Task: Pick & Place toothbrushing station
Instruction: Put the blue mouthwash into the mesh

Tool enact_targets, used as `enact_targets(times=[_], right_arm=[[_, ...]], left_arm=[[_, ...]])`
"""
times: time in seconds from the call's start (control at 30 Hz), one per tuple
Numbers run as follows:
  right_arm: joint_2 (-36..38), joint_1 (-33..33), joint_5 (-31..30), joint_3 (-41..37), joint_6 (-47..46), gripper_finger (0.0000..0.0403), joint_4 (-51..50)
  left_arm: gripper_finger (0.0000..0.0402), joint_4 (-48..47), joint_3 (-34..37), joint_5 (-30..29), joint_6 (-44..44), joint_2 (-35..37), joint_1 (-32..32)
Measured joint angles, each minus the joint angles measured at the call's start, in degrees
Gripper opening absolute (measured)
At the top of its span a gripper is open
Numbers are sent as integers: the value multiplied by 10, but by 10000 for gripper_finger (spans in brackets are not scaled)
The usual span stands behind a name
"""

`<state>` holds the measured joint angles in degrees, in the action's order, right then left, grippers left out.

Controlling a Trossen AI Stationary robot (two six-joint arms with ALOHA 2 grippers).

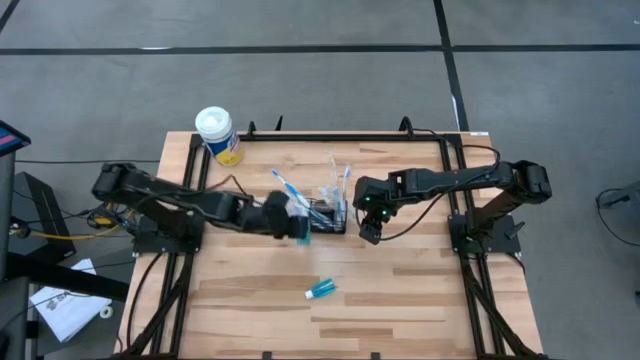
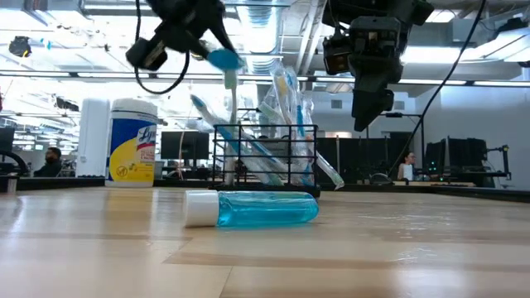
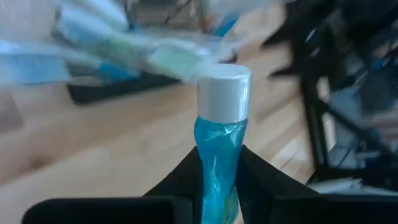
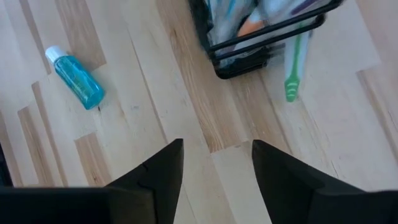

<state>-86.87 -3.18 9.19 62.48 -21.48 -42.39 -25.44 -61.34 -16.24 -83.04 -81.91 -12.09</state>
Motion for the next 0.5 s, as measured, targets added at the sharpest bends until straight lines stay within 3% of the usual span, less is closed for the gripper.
enact_targets(times=[0.13, 0.5], right_arm=[[0, 0, 0, 0, -9, 178, 4], [0, 0, 0, 0, -21, 179, 11]], left_arm=[[57, 1, 0, -29, 32, 29, 16], [57, 111, 0, -28, 77, 15, 16]])
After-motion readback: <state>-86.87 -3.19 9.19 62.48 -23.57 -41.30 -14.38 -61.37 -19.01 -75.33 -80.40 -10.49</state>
